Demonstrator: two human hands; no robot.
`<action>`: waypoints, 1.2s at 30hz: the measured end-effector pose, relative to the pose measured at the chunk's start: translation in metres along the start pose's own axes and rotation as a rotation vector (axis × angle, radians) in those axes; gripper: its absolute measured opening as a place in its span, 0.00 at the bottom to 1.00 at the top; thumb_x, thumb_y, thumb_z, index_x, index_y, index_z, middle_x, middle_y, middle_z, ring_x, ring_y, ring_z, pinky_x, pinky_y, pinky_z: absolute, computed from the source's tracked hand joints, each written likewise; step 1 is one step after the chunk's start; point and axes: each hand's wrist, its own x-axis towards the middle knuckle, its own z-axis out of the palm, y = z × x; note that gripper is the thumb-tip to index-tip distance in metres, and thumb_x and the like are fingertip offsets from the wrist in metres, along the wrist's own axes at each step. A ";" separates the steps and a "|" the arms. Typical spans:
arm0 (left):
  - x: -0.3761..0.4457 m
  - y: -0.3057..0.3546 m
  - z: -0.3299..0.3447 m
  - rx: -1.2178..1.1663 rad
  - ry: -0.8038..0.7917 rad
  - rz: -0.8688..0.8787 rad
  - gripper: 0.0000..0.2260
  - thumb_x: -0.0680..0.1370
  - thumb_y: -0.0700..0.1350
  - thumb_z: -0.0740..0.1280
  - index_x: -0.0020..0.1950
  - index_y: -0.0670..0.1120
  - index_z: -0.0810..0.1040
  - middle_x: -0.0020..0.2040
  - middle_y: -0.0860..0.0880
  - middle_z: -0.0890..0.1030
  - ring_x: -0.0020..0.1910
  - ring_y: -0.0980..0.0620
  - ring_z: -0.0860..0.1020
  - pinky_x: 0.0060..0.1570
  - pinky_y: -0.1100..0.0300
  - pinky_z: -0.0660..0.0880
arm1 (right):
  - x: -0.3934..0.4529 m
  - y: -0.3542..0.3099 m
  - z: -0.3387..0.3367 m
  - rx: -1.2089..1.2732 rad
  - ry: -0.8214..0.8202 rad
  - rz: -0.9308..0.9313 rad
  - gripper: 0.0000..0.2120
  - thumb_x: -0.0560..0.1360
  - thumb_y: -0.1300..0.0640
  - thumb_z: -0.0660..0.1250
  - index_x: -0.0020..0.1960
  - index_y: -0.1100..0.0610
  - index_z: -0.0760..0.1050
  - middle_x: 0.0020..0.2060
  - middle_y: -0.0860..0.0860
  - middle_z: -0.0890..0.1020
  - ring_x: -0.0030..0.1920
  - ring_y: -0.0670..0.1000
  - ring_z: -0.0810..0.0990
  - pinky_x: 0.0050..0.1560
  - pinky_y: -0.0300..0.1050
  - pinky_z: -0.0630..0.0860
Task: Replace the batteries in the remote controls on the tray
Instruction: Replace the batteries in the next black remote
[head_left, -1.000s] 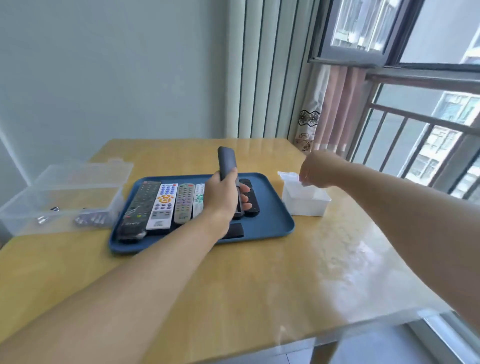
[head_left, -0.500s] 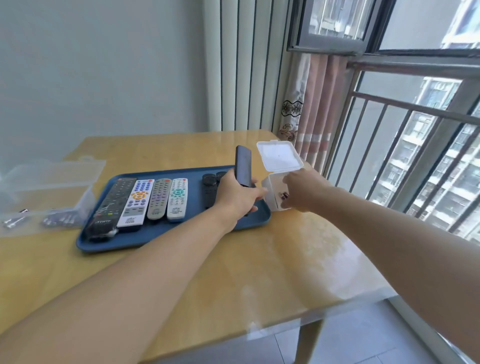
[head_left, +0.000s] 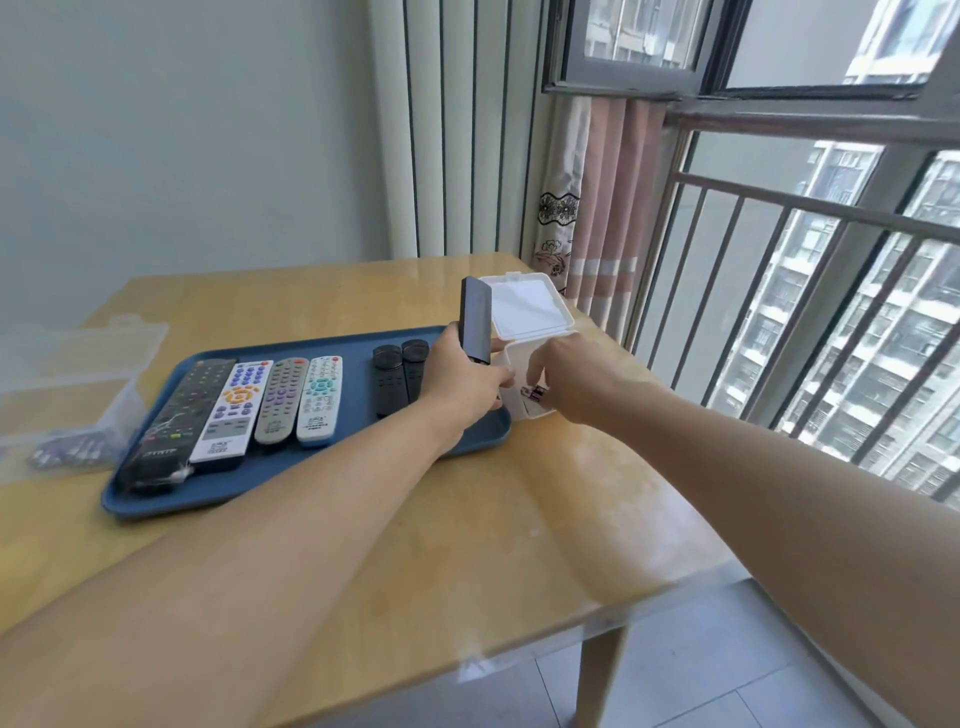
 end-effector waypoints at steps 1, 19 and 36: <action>0.000 0.000 0.000 0.007 -0.003 0.005 0.20 0.74 0.37 0.75 0.61 0.50 0.71 0.57 0.52 0.82 0.50 0.48 0.83 0.28 0.63 0.76 | -0.001 -0.002 -0.001 -0.041 0.002 0.010 0.13 0.78 0.61 0.67 0.61 0.52 0.81 0.57 0.55 0.79 0.50 0.51 0.75 0.31 0.38 0.65; -0.004 -0.003 0.000 0.085 -0.011 0.086 0.16 0.75 0.37 0.74 0.55 0.51 0.72 0.50 0.58 0.84 0.41 0.48 0.87 0.33 0.57 0.78 | 0.022 -0.001 0.007 0.338 -0.200 0.196 0.10 0.77 0.53 0.67 0.42 0.59 0.74 0.39 0.54 0.76 0.38 0.52 0.74 0.29 0.40 0.66; 0.003 0.000 -0.053 -0.394 0.203 -0.171 0.12 0.85 0.51 0.60 0.53 0.44 0.76 0.44 0.47 0.85 0.31 0.50 0.81 0.26 0.60 0.75 | 0.044 -0.018 0.003 0.263 -0.109 0.268 0.15 0.75 0.52 0.71 0.43 0.59 0.67 0.34 0.51 0.71 0.31 0.48 0.68 0.26 0.40 0.63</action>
